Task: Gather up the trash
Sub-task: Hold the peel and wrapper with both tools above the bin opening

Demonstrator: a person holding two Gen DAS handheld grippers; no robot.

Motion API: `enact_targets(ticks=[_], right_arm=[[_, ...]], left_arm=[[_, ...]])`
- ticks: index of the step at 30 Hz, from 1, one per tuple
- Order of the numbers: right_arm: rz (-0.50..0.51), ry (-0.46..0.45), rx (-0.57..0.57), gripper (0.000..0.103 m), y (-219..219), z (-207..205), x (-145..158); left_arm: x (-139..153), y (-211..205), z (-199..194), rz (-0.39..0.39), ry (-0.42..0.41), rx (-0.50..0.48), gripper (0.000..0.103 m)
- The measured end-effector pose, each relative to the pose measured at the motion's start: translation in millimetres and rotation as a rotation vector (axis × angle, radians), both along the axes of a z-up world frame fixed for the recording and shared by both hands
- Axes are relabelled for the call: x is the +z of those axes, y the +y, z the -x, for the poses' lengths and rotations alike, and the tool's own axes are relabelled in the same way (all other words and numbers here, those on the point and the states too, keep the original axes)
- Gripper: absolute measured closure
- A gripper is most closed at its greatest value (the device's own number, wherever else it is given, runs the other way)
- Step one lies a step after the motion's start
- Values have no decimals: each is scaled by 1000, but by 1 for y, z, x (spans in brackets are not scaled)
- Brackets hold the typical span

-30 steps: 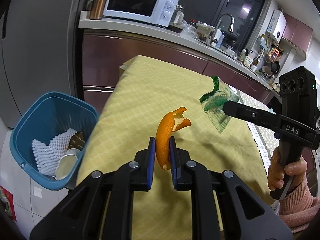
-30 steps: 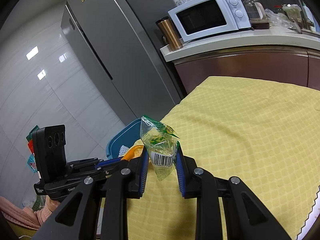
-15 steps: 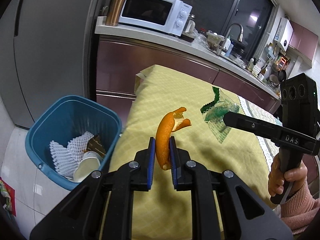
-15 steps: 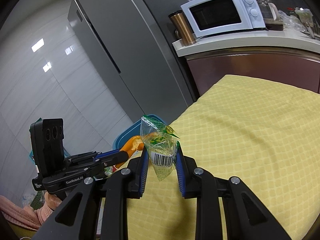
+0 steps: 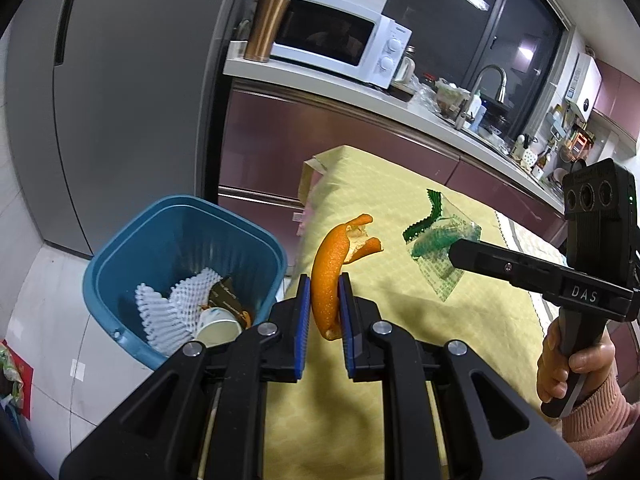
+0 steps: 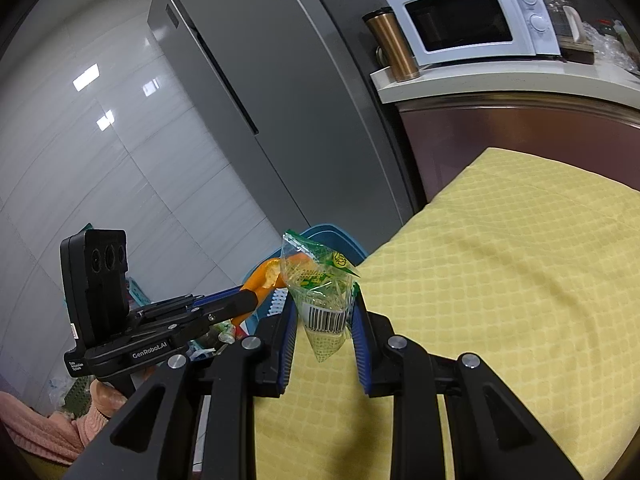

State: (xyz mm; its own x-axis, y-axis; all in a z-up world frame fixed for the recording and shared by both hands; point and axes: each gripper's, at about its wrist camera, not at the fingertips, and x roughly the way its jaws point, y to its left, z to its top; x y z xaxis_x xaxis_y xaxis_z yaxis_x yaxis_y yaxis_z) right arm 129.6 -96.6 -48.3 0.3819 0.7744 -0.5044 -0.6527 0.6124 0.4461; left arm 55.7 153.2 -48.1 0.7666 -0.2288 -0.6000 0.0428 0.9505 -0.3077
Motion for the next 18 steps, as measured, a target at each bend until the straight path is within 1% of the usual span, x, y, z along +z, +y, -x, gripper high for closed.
enact_targets(ticks=[18], right_arm=[[20, -4, 67, 79, 40, -5, 4]], left_arm=[[3, 29, 7, -10, -16, 65, 89]])
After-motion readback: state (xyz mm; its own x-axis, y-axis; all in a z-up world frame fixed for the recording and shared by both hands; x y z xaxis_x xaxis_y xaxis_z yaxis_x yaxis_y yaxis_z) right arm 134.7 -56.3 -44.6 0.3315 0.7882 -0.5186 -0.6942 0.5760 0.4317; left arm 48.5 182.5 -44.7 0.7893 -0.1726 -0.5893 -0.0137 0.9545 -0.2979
